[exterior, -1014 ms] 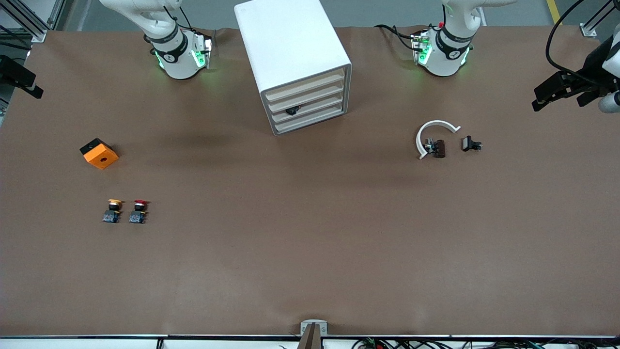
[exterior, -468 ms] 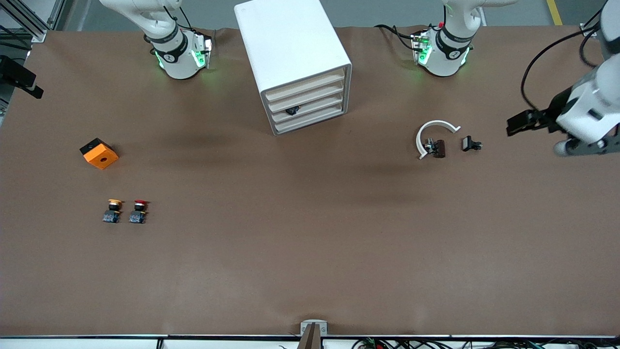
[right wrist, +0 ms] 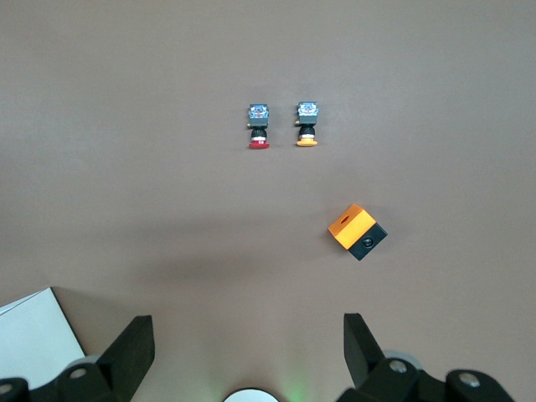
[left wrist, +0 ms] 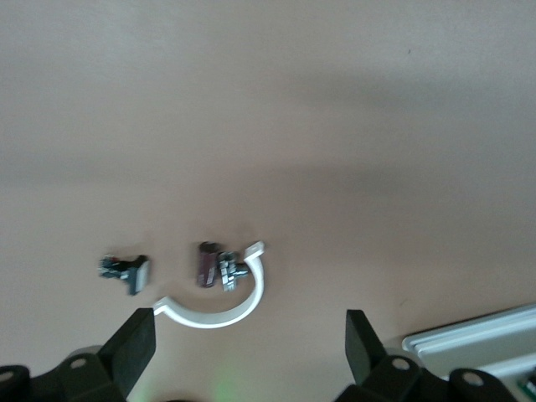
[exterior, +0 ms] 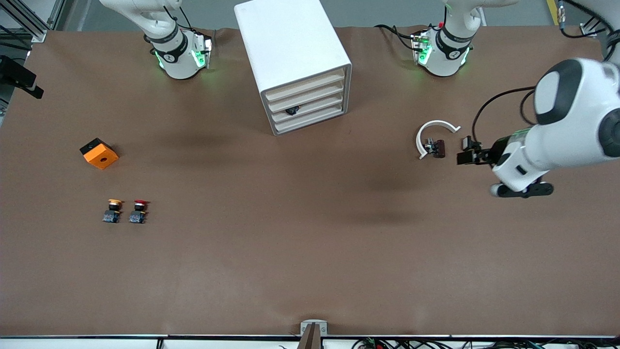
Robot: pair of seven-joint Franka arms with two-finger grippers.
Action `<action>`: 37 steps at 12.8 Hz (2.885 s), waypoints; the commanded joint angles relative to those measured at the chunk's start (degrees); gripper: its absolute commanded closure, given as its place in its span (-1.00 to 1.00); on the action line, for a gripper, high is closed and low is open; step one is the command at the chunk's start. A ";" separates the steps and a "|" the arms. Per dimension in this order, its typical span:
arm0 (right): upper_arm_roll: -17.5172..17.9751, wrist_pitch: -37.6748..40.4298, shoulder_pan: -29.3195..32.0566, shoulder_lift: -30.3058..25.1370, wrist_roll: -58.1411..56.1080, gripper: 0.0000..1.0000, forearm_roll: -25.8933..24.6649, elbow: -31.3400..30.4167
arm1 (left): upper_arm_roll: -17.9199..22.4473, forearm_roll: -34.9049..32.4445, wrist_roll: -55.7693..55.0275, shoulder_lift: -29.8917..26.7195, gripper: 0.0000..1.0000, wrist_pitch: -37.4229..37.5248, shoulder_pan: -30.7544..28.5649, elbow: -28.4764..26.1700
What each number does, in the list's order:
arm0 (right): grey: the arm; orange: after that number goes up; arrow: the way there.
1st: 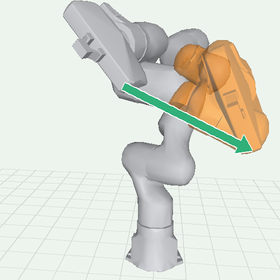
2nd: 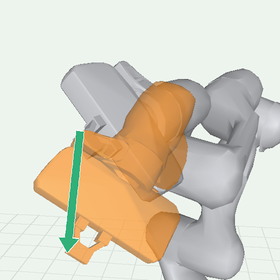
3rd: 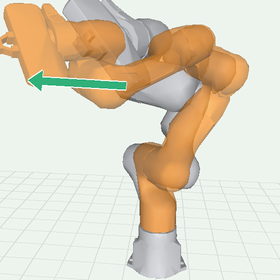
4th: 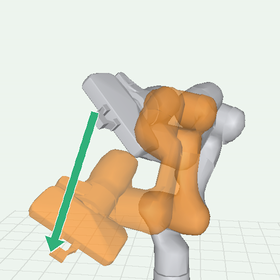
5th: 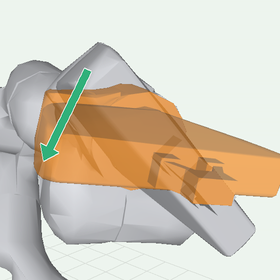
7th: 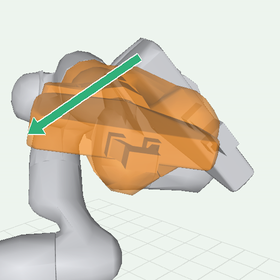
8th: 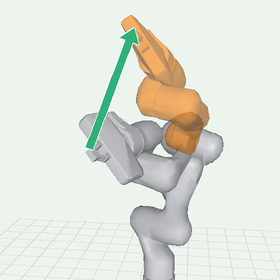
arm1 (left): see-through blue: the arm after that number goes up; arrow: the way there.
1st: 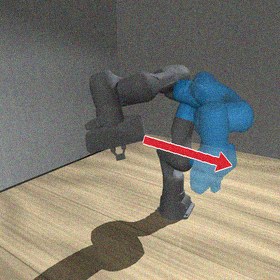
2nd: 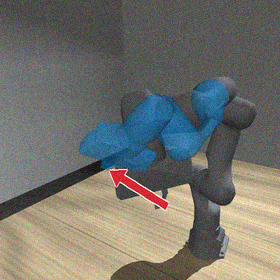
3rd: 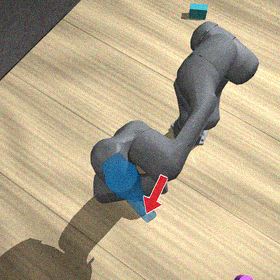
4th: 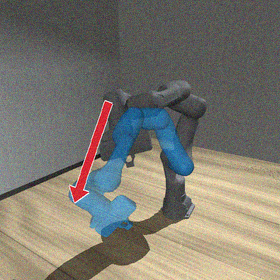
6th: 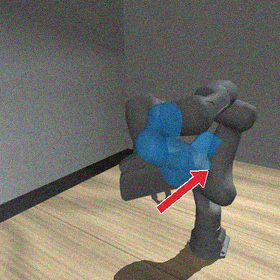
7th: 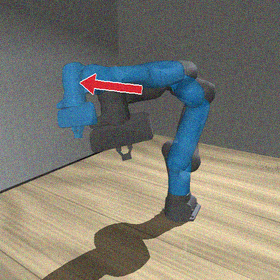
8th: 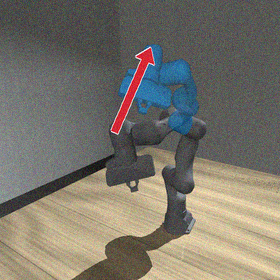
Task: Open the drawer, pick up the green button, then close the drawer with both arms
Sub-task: 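Reach the left gripper toward the white cabinet's drawer handle, then grasp the drawer handle with the left gripper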
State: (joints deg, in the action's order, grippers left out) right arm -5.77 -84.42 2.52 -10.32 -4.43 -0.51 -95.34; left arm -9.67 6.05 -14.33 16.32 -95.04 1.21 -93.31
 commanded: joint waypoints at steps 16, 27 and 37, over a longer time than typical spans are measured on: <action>0.67 0.22 0.91 -0.05 -0.05 -1.00 -0.02 1.91 | -3.25 25.38 -84.67 23.92 -1.00 -9.02 17.94 0.42; 0.58 0.04 0.91 1.09 0.65 -1.00 0.25 2.00 | -3.34 51.24 -101.07 34.39 -0.94 -1.29 19.96 0.59; 0.76 -0.22 0.74 0.74 1.53 -1.00 0.51 1.91 | -3.25 53.54 -111.00 37.38 -0.26 5.66 23.84 1.20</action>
State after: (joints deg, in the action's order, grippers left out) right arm -5.66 -84.95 2.53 -9.58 -4.15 -0.51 -94.15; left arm -13.20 58.65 -123.48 53.12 -90.93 24.49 -93.47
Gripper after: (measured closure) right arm 0.000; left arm 0.361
